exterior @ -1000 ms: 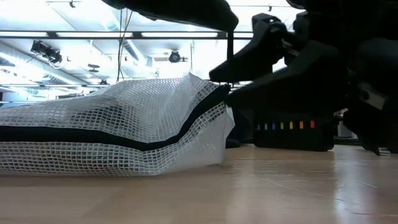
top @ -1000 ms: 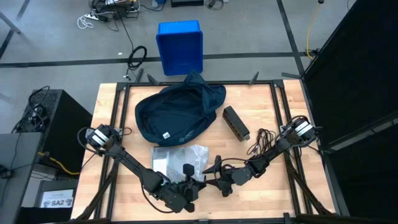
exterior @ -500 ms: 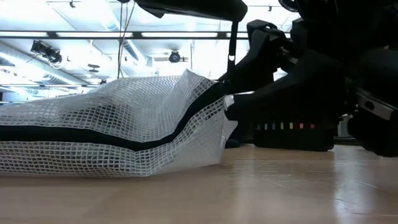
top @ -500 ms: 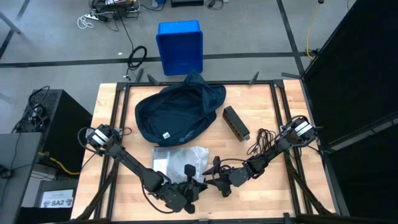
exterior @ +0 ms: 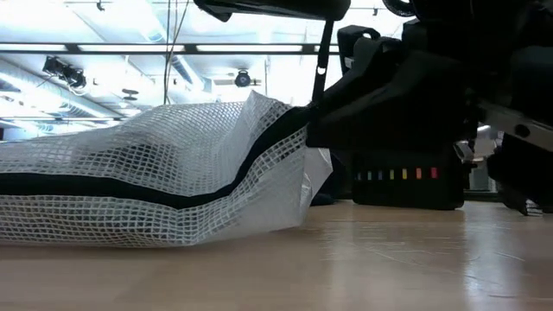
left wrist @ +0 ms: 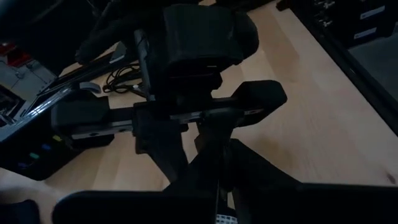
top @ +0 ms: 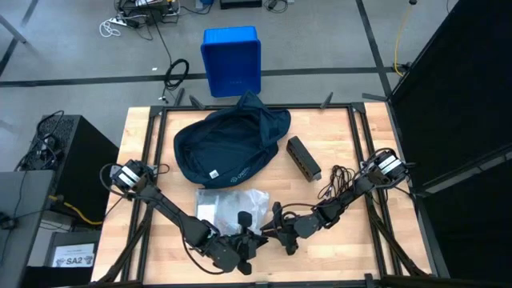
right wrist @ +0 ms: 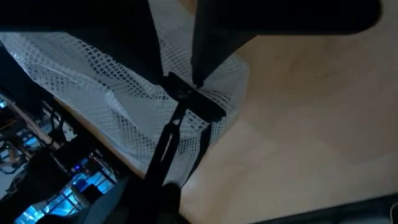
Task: Unpack backpack
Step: Open the white mesh envelope, then open the white white mesh envelope
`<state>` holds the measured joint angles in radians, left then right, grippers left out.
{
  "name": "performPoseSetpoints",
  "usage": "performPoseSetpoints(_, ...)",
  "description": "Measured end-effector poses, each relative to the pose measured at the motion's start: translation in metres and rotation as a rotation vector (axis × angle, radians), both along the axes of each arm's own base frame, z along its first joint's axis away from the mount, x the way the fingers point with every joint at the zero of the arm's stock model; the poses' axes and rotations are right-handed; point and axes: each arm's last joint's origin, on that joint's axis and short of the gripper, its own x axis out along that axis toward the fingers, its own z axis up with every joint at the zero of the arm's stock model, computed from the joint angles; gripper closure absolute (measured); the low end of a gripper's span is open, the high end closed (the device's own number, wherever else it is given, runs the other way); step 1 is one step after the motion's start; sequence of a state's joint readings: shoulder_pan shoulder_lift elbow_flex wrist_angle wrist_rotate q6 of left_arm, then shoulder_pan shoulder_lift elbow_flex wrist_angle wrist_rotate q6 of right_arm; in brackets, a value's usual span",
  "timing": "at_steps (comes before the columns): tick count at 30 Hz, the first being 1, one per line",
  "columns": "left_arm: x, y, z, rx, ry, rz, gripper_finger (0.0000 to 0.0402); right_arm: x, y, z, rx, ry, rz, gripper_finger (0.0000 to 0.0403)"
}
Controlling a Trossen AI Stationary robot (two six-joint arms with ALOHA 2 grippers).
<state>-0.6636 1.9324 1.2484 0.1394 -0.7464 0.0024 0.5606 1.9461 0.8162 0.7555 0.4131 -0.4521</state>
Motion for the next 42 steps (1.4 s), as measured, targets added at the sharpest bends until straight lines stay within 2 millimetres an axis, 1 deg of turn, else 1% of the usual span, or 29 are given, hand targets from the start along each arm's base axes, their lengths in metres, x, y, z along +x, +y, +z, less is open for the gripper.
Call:
performPoseSetpoints(2,0.000,0.000,0.000,-0.004,0.000,0.002,0.0401,0.000,0.000,0.001,0.026,-0.003,-0.008,0.0389)
performPoseSetpoints(3,0.000,0.000,0.000,-0.003,0.002,0.002,0.0402,0.000,0.000,0.001,0.033,-0.003,-0.009,0.0395)
performPoseSetpoints(6,-0.010,-0.003,0.000,0.037,0.045,0.008,0.0401,0.000,0.000,0.000,0.030,-0.001,-0.021,0.0399)
performPoseSetpoints(9,-0.032,-0.005,0.009,0.052,0.082,0.085,0.0401,0.000,-0.001,-0.001,0.012,0.006,-0.049,0.0402)
performPoseSetpoints(12,-0.057,-0.008,0.019,0.024,0.085,0.157,0.0402,-0.001,-0.002,-0.002,0.013,0.012,-0.061,0.0403)
performPoseSetpoints(14,-0.070,-0.013,0.020,0.027,0.081,0.180,0.0401,-0.001,-0.002,-0.002,0.022,0.016,-0.066,0.0403)
performPoseSetpoints(16,-0.079,-0.019,0.019,0.021,0.085,0.175,0.0402,0.000,-0.003,-0.002,0.025,0.015,-0.072,0.0403)
performPoseSetpoints(18,-0.083,-0.024,0.019,0.002,0.083,0.155,0.0401,0.000,-0.003,-0.002,0.024,0.014,-0.076,0.0403)
performPoseSetpoints(21,-0.082,-0.027,0.019,-0.034,0.093,0.126,0.0402,0.001,-0.004,0.000,0.024,-0.010,-0.099,0.0403)
performPoseSetpoints(23,-0.082,-0.028,0.018,-0.053,0.109,0.110,0.0402,0.001,-0.001,0.007,0.041,-0.064,-0.083,0.0402)
performPoseSetpoints(26,-0.083,-0.030,0.018,-0.061,0.111,0.101,0.0402,0.002,0.011,0.021,0.071,-0.147,0.014,0.0393)
performPoseSetpoints(28,-0.082,-0.031,0.019,-0.066,0.104,0.095,0.0401,0.006,0.020,0.028,0.071,-0.138,0.068,0.0378)
performPoseSetpoints(30,-0.081,-0.031,0.020,-0.063,0.097,0.086,0.0401,0.014,0.028,0.032,0.059,-0.090,0.103,0.0353)
performPoseSetpoints(34,-0.080,-0.032,0.021,-0.074,0.083,0.082,0.0402,0.031,0.038,0.031,-0.004,0.011,0.092,0.0282)
performPoseSetpoints(36,-0.079,-0.033,0.022,-0.082,0.079,0.077,0.0401,0.040,0.042,0.030,-0.005,0.009,0.084,0.0243)
performPoseSetpoints(38,-0.079,-0.034,0.022,-0.090,0.077,0.075,0.0402,0.045,0.042,0.025,-0.017,0.020,0.070,0.0207)
performPoseSetpoints(40,-0.079,-0.034,0.022,-0.096,0.077,0.072,0.0402,0.047,0.041,0.014,-0.047,0.046,0.058,0.0174)
performPoseSetpoints(42,-0.078,-0.035,0.023,-0.113,0.073,0.065,0.0401,0.048,0.040,0.010,-0.104,0.048,0.035,0.0146)
